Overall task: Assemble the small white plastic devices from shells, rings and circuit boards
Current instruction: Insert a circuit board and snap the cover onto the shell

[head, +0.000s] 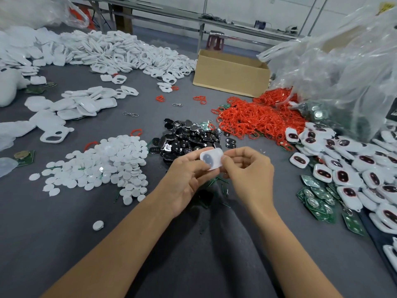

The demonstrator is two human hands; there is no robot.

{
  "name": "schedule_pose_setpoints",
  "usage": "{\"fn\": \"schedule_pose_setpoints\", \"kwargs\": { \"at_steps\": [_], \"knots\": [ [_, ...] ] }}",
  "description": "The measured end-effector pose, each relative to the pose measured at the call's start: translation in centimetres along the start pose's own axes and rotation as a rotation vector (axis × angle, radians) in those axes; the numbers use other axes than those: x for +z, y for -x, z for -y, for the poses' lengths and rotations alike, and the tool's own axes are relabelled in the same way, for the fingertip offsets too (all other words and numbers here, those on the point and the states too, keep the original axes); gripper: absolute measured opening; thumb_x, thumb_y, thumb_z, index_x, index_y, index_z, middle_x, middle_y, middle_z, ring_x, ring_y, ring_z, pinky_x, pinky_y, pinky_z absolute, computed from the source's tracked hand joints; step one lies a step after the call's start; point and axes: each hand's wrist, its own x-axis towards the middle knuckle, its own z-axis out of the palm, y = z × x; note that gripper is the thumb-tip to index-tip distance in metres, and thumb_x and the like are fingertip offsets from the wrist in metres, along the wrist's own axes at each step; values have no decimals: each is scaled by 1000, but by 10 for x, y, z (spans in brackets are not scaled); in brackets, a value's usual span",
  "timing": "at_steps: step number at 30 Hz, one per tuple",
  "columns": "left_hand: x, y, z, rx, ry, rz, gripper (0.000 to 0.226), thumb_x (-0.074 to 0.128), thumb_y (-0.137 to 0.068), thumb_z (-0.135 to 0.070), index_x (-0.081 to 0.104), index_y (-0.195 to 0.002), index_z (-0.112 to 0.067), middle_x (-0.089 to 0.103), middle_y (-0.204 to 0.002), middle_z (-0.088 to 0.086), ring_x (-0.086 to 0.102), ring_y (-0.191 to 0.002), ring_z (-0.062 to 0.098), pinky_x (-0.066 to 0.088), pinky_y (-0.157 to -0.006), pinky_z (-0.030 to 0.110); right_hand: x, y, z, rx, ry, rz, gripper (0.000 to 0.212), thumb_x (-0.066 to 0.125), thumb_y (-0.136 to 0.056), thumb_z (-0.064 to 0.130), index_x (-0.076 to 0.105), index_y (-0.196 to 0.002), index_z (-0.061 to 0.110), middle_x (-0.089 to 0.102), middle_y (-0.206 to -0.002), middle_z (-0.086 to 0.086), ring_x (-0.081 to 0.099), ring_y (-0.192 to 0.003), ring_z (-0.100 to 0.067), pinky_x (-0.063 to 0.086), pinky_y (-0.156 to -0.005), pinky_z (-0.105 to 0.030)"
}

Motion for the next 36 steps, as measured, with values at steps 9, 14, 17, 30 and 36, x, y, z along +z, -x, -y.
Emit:
{"fn": "schedule_pose_setpoints", "kwargs": {
  "at_steps": [9, 14, 17, 30, 36],
  "knots": [
    [1, 1, 3, 68, -52, -33, 27, 51, -93, 8, 71, -102, -7, 75, -99, 7, 72, -88, 14, 58, -75, 21, 2, 1, -6, -179, 204, -22, 13, 70, -76, 10, 69, -73, 22, 60, -69, 1, 50, -59, -8, 42, -61, -20],
    [0, 1, 3, 73, -67, -62, 27, 51, -94, 8, 72, -99, -8, 75, -100, 9, 72, -86, 14, 58, -73, 22, 2, 1, -8, -174, 184, -10, 11, 74, -75, 14, 67, -79, 21, 53, -64, 5, 46, -55, -6, 39, -57, -18],
    [0, 1, 3, 81, -87, -62, 27, 51, -94, 8, 73, -97, -7, 75, -96, 8, 73, -85, 14, 58, -72, 21, 1, -1, -10, -106, 68, 26, 8, 74, -78, 20, 68, -82, 22, 51, -61, 8, 44, -52, -2, 37, -54, -14],
    [1, 3, 5, 87, -139, -90, 31, 51, -91, 12, 73, -90, -10, 76, -88, 5, 73, -88, 21, 58, -70, 23, -22, -27, -23, -127, 169, -30, 8, 70, -82, 18, 70, -77, 24, 67, -68, 10, 53, -57, 2, 44, -63, -20],
    [0, 3, 3, 47, -116, -64, 24, 54, -90, 10, 71, -100, -5, 74, -101, 11, 72, -95, 27, 59, -73, 25, -76, -76, -51, -138, 740, -96, 31, 54, -79, 1, 68, -106, 6, 70, -102, -14, 61, -96, -31, 48, -84, -36]
  ]
}}
